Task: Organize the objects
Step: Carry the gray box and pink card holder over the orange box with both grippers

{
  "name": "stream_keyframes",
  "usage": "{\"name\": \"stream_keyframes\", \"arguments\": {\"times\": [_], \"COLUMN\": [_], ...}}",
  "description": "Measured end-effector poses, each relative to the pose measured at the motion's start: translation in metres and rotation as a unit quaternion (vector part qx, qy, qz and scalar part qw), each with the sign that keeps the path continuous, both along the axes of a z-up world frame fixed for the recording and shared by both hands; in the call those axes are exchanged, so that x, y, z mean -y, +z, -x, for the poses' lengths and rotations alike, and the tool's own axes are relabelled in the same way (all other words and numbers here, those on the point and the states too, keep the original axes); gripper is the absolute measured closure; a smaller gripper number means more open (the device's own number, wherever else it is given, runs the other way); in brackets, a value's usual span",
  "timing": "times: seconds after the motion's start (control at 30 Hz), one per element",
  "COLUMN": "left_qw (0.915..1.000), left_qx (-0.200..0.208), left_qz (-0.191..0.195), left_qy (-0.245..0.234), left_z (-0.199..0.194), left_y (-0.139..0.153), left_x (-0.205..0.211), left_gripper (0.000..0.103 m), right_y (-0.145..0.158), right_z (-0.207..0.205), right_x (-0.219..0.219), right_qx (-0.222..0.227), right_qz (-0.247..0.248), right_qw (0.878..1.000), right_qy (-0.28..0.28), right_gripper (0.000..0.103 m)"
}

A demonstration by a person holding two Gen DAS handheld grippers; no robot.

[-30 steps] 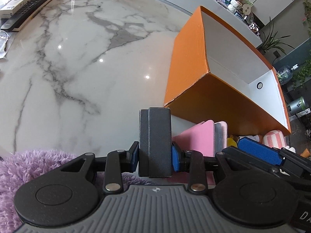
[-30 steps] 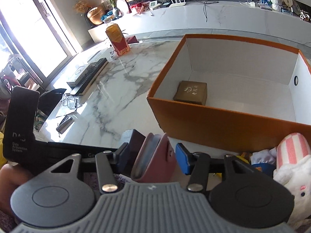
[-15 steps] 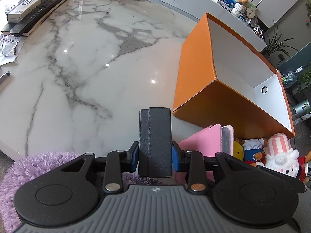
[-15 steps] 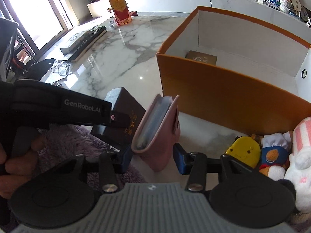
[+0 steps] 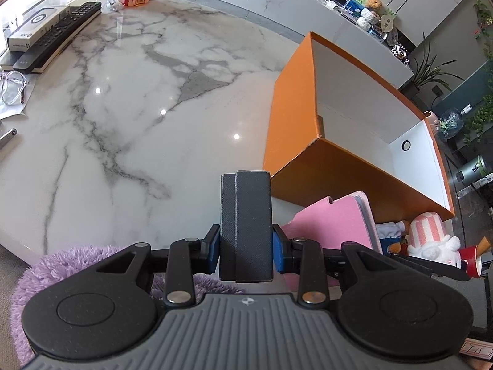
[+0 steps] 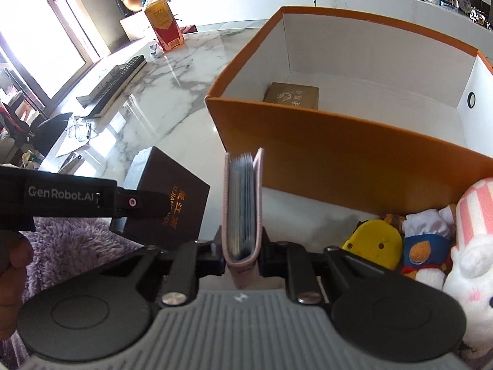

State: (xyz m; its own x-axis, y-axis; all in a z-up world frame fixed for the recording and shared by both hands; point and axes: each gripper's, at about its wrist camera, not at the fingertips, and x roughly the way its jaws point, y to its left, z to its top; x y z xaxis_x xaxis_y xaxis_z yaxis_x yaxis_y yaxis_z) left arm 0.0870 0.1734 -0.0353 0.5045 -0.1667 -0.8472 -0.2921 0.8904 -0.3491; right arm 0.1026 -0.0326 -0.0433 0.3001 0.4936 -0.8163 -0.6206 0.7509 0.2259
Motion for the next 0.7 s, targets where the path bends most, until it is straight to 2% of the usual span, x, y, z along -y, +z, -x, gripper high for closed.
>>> {"name": "stream_keyframes", "arguments": {"times": [0.17, 0.4, 0.53, 0.7], "left_qw": [0.9994, 0.9952, 0.9918, 0.9888], "left_qx": [0.03, 0.085, 0.107, 0.122], "left_qz": [-0.002, 0.003, 0.009, 0.012], "left_qy": [-0.017, -0.048, -0.069, -0.085], "left_z": [0.011, 0.014, -0.004, -0.051], "left_y": [0.03, 0.076, 0.093, 0.1], "left_x": [0.008, 0.025, 0.032, 0.041], "left_gripper": [0.065, 0.065, 0.065, 0.065], "right_y": [0.028, 0.078, 0.105, 0.122], "right_z": [0.004, -0.003, -0.016, -0.048], "right_x": [0.016, 0.051, 0.072, 0.089], "right_qx": [-0.005, 0.0, 0.016, 0.035], "right_qz": [-0.029, -0.086, -0.106, -0.104], "right_qw": [0.999, 0.996, 0.994, 0.994], "right_qy": [0.023, 0.023, 0.013, -0.018], "right_gripper": [0.084, 0.084, 0.084, 0.084]}}
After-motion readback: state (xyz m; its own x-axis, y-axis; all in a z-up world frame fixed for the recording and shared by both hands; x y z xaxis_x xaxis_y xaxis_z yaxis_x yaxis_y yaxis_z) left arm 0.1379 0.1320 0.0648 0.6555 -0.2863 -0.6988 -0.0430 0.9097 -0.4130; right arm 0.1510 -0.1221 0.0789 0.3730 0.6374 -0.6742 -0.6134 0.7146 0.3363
